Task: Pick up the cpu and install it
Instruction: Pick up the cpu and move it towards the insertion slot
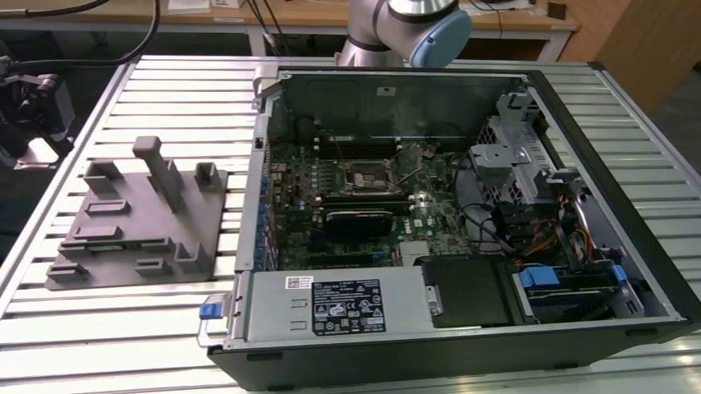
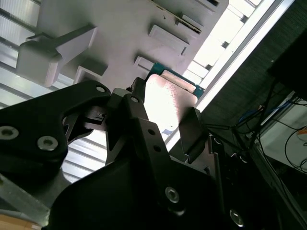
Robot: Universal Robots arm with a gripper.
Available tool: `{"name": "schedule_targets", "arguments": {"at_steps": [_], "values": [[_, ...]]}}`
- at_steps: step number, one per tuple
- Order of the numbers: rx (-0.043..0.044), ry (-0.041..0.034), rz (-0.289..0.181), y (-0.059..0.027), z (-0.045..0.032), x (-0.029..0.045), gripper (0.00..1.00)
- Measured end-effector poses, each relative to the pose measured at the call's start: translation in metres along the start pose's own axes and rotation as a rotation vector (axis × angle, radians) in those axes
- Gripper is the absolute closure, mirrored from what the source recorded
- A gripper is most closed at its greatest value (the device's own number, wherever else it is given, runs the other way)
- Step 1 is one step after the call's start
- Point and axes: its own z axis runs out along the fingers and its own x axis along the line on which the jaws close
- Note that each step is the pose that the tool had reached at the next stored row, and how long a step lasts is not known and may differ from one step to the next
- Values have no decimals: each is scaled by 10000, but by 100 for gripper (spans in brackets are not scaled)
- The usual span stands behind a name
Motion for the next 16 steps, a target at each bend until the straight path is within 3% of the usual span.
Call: {"name": "schedule_targets", "arguments": {"at_steps": [16], "values": [[0,0,0,4,-119,0,47]]}}
